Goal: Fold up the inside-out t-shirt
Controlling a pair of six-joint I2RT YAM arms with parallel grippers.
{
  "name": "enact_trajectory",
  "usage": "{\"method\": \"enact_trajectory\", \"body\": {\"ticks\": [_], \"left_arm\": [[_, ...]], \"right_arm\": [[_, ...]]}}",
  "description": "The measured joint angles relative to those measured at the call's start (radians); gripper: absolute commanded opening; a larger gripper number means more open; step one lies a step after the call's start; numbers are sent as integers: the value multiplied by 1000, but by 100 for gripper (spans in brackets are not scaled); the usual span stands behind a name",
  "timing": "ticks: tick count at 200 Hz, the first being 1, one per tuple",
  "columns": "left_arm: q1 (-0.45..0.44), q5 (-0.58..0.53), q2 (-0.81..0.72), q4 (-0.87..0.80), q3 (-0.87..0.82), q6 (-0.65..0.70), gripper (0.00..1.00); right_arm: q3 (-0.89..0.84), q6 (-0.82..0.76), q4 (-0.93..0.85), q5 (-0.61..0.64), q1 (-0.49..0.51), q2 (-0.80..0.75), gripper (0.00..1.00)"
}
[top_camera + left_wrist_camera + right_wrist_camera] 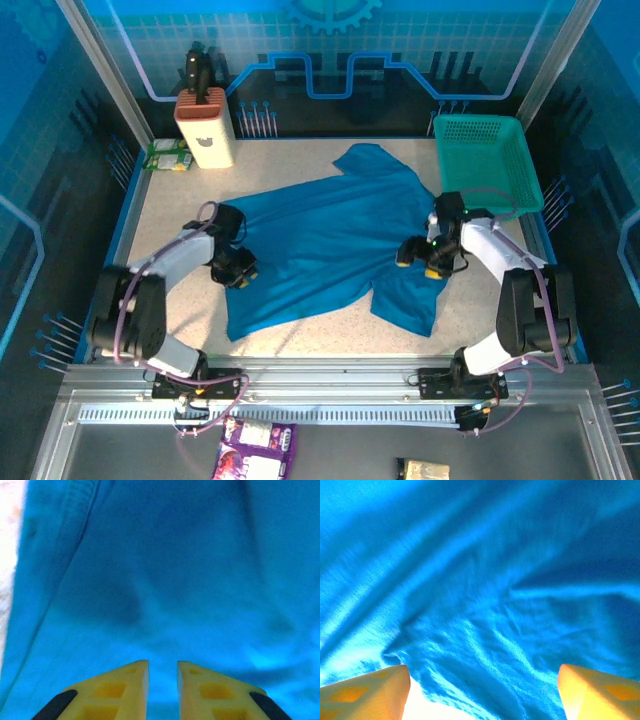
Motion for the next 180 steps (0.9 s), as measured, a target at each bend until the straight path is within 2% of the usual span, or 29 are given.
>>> {"method": "enact_trajectory", "body": {"ticks": [14,44,94,114,143,167,180], "left_arm": [[41,17,71,36,-7,18,23],[173,78,86,67,7,74,24],[367,155,177,71,93,158,23],[384,183,184,63,102,174,24],[384,165,143,55,102,193,29],[379,129,13,20,102,196,31],[367,111,-79,2,102,194,31]], "right_arm": [[-61,24,21,-14,7,0,81],[-165,82,51,2,10,-12,82],[-277,180,61,22,73,-144,81],[-283,197,58,25,91,-163,79],[-264,202,2,55,135,-199,77],[-232,222,-72,105,175,-284,73],[-234,243,-106,125,194,-341,68]]}}
